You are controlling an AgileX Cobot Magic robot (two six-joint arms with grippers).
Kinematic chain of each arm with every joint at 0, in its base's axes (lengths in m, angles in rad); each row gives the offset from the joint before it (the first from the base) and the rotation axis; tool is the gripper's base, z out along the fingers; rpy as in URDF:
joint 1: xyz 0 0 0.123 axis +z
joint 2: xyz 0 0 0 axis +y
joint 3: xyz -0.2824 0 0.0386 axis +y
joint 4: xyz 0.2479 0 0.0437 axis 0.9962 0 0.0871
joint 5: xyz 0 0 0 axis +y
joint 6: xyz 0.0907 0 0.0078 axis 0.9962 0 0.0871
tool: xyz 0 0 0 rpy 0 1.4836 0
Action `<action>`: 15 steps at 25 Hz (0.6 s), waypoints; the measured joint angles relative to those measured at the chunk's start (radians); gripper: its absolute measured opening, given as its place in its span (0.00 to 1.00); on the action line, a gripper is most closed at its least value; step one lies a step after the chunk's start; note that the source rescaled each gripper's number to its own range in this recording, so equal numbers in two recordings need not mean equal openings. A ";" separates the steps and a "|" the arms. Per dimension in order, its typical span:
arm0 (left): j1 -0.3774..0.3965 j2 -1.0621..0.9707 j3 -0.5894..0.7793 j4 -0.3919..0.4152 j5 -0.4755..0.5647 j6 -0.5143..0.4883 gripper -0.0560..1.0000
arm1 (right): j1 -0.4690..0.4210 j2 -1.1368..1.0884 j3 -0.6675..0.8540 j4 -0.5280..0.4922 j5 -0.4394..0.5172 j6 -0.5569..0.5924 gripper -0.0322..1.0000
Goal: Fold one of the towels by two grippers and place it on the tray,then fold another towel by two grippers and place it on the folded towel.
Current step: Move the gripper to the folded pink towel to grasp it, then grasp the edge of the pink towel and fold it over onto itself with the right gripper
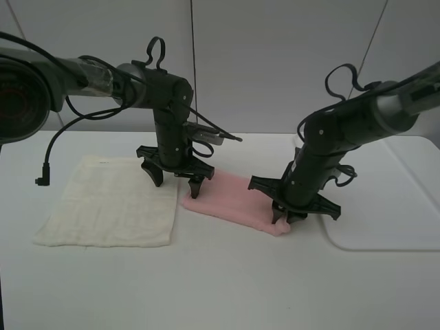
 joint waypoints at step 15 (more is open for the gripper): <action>-0.001 0.004 0.000 -0.089 0.010 0.034 1.00 | -0.001 -0.134 0.000 -0.063 0.006 -0.067 0.05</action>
